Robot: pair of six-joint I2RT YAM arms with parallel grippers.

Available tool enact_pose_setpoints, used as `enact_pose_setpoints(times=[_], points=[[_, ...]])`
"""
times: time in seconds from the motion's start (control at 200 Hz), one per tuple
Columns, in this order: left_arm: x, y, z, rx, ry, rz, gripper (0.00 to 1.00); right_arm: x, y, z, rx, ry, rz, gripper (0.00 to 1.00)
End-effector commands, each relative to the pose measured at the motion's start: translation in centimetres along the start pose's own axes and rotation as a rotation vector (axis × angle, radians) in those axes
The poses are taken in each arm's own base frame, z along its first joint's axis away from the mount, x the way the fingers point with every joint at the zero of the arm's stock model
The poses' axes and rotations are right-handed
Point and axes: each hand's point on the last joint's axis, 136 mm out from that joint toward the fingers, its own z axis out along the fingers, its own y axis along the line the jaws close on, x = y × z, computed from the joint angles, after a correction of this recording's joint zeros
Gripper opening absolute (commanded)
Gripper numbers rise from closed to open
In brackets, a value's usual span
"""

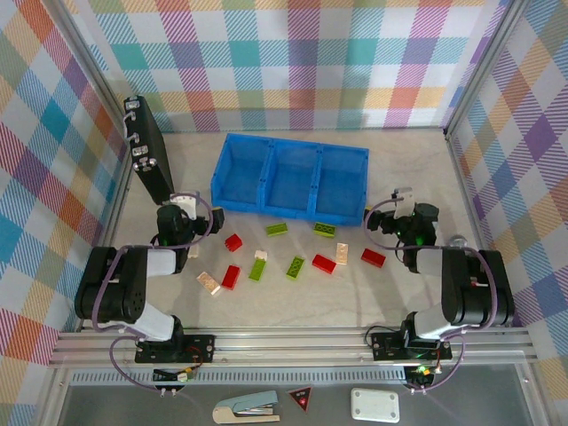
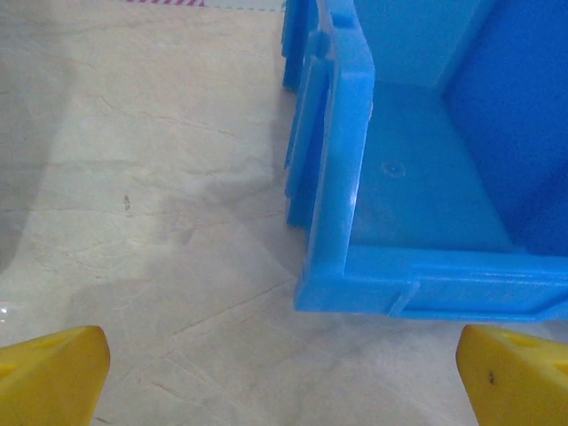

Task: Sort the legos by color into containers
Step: Rotate the container at the top-center of the table.

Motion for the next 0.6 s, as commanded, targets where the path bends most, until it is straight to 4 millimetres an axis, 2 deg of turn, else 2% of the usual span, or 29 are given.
enact_pose_setpoints(times=[0.0, 0.135, 0.25, 0.42, 0.595], points=[[-1.7, 0.5, -0.5, -0.034, -0.008, -0.010, 1.00, -1.6, 0.7, -0.2, -0.020, -0.004, 0.000, 0.99], [-2.3, 1.0, -1.1, -0.083, 0.029, -0.041, 1.00, -1.6, 1.1, -0.9, -0.025, 0.063, 0.027, 0.99], [-2.5, 1.2, -1.9, -0.112, 0.070, -0.075, 1.00, -1.6, 1.2, -2.2, 0.004, 0.161, 0.122, 0.99], [-2.9, 1.3, -2.7, -0.143, 0.169, -0.166, 1.00, -1.4, 2.5, -4.0, 0.007, 0.286, 0.312, 0.92], [-4.7, 0.4, -3.8, -0.123, 0.211, -0.254, 0.97, -0.4, 4.4, -5.4, 0.001, 0.393, 0.465, 0.79]])
